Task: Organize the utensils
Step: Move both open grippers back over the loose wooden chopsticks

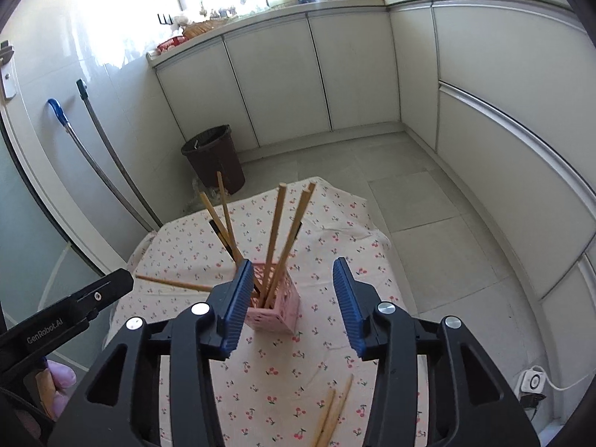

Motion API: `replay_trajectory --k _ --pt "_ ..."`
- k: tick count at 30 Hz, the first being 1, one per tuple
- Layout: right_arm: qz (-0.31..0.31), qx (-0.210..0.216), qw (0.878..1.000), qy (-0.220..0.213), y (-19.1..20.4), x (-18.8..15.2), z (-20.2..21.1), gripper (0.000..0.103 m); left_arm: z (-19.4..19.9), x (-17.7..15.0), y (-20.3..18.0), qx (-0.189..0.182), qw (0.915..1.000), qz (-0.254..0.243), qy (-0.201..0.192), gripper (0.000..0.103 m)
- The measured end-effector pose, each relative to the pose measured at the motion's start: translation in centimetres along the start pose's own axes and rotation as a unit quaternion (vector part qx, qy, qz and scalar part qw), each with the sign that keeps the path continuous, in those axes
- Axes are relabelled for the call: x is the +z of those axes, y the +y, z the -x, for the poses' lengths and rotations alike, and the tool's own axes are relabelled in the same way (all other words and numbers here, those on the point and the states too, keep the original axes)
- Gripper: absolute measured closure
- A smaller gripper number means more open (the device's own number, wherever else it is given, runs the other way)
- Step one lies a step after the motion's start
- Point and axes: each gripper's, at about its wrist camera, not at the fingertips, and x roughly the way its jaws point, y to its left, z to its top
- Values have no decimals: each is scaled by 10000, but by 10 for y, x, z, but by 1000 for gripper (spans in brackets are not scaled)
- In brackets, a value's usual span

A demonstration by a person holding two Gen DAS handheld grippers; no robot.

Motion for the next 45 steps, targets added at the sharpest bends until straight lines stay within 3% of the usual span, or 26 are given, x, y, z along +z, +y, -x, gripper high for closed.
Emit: replay_trajectory --k 16,22,25,32,37,45 --pt "-236 -669 9954 647 -37 -49 -15 20 -41 -47 -12 445 9951 -526 703 14" --pt "-473 -849 9917 838 -57 -62 -15 12 -65 -65 -12 538 9894 -633 1192 8" --pt "-692 -936 9887 946 -72 -69 -12 9 -82 -80 -18 644 9826 -829 1531 7" --pt "-1364 -585 9822 1150 -100 -82 4 7 -124 -119 -42 476 9631 -1143 2389 7" --pt "-1730 -313 9771 1197 -113 -86 11 7 -144 -132 -59 739 9572 -1415 2414 7" --pt "-2066 -34 9703 1261 -123 -86 12 7 -165 -140 -63 861 9536 -1316 2569 7"
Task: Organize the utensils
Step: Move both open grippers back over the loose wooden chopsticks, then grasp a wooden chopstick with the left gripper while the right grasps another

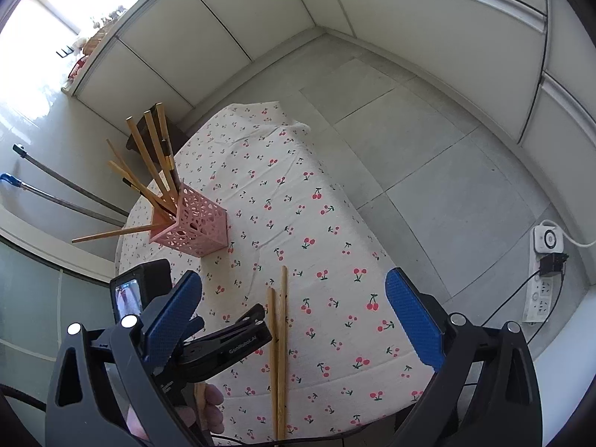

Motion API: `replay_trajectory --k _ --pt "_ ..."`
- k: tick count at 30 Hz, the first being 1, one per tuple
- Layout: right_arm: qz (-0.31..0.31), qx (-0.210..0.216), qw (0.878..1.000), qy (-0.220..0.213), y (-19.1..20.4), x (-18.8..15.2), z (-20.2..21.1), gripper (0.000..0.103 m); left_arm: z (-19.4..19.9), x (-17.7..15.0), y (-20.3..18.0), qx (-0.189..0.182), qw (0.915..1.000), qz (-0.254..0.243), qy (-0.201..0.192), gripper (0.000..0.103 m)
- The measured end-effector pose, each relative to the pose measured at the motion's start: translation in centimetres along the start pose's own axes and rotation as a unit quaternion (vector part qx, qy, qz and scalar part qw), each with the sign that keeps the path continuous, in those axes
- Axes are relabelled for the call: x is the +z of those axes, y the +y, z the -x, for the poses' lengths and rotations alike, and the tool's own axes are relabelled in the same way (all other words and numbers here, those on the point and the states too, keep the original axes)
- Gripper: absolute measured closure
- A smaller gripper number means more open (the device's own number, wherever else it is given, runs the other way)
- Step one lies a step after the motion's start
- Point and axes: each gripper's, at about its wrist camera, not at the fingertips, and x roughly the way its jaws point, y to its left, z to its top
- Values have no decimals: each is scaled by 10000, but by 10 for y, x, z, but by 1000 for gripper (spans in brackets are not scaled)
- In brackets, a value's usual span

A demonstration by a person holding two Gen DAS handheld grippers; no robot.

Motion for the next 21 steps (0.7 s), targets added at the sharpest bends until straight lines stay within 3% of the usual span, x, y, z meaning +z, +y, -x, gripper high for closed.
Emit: replay_trajectory --k 4,8,10,14,18,21 --pt "-62 28 10000 1 -2 1 0 7 -6 2 -8 68 9999 -63 -94 12" --pt "-113 35 9999 43 -4 2 -2 7 -13 2 -18 -118 9998 -156 -2 36" --pt "-120 31 9999 51 -5 2 -3 7 -14 1 -22 -74 9996 -254 -62 41" --pt "-108 -25 9999 60 -6 3 -5 7 -11 -3 -29 -198 9987 -447 -141 64" --pt "-76 -78 9999 110 -4 3 -11 7 -10 -10 -33 -284 9976 -606 -178 78" --pt "-39 -133 9998 146 -4 2 -14 7 -8 -20 -21 -343 9975 -599 -174 94"
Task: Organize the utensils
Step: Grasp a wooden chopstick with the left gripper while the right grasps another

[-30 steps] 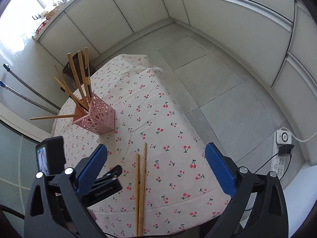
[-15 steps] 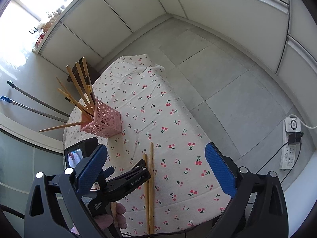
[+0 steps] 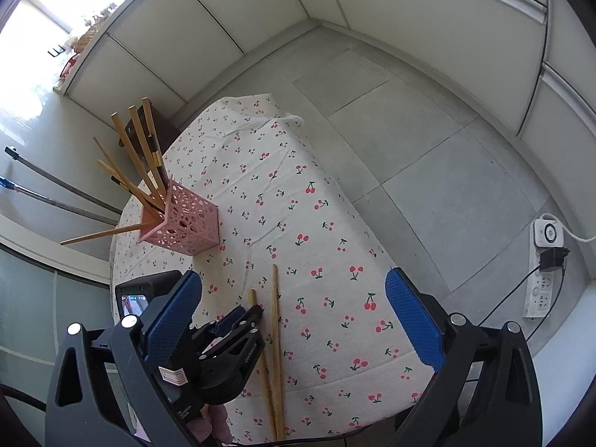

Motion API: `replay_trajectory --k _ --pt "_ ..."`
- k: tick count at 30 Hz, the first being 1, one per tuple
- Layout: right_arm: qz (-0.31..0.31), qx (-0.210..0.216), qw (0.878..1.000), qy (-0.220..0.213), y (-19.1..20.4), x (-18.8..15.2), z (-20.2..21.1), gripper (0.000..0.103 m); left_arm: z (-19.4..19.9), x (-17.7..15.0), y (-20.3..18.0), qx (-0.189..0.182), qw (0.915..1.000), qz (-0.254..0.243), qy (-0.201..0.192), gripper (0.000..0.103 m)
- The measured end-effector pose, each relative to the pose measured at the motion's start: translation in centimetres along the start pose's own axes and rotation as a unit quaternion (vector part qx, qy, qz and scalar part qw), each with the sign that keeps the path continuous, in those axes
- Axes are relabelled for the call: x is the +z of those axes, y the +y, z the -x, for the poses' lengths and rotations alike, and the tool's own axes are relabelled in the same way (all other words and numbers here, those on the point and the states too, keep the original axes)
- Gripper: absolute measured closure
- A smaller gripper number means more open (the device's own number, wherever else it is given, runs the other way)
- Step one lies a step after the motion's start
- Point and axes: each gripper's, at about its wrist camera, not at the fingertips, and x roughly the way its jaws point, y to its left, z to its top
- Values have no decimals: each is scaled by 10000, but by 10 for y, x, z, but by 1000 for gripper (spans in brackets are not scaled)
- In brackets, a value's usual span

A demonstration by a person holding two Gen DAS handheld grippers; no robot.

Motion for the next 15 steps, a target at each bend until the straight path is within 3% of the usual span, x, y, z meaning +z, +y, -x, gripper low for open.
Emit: replay_trajectory --k 3,7,15 --pt "-12 -48 10000 66 0 0 -7 7 2 -7 19 -262 9996 34 46 97" --pt "-89 42 9995 308 4 -2 -26 7 11 -18 47 -243 9995 211 -10 97" --pt "339 -427 9950 836 31 -19 -90 7 72 -18 125 -290 9924 1024 -623 97"
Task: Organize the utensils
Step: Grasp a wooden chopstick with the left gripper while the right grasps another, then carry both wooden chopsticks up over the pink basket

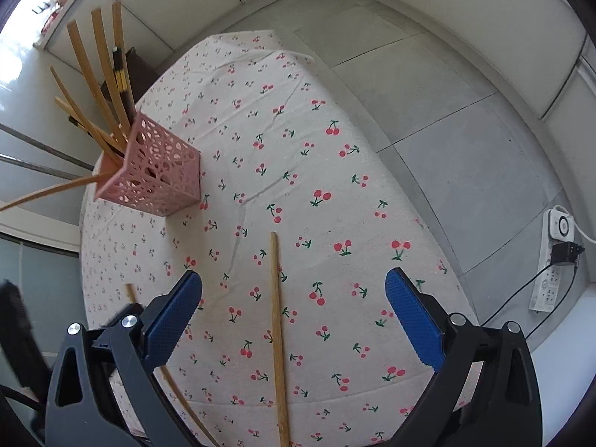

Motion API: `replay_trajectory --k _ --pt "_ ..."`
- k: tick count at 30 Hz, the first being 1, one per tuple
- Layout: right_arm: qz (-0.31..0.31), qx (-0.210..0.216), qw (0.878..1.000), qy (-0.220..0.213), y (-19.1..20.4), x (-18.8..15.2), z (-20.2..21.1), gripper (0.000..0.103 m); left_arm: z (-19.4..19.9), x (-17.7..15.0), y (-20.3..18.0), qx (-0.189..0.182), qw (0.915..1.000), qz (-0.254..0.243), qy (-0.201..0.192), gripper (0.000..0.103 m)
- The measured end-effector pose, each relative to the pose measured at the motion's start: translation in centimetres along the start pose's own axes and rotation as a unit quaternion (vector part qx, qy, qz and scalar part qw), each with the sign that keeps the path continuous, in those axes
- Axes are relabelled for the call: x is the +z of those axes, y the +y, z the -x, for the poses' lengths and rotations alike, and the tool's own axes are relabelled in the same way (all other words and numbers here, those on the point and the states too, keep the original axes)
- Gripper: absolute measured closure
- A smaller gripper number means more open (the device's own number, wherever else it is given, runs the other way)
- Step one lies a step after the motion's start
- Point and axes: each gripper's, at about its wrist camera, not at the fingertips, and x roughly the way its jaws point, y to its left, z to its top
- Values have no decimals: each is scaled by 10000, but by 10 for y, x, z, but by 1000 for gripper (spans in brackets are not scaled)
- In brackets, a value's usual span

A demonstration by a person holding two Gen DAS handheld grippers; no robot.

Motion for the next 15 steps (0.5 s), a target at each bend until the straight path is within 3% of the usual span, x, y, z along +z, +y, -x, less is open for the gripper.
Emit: replay_trajectory --k 5,10,11,15 --pt "452 -536 9975 45 23 -9 -36 8 30 14 8 -73 9991 198 -370 97" --pt "799 -798 9936 49 39 -21 -56 22 41 16 13 -92 9987 173 -466 96" --pt "908 -836 9924 -1 43 -24 -58 28 42 17 14 -66 9987 159 -473 96" --pt "1170 -949 9885 -124 51 -26 -58 73 45 17 16 -9 9984 163 -535 96"
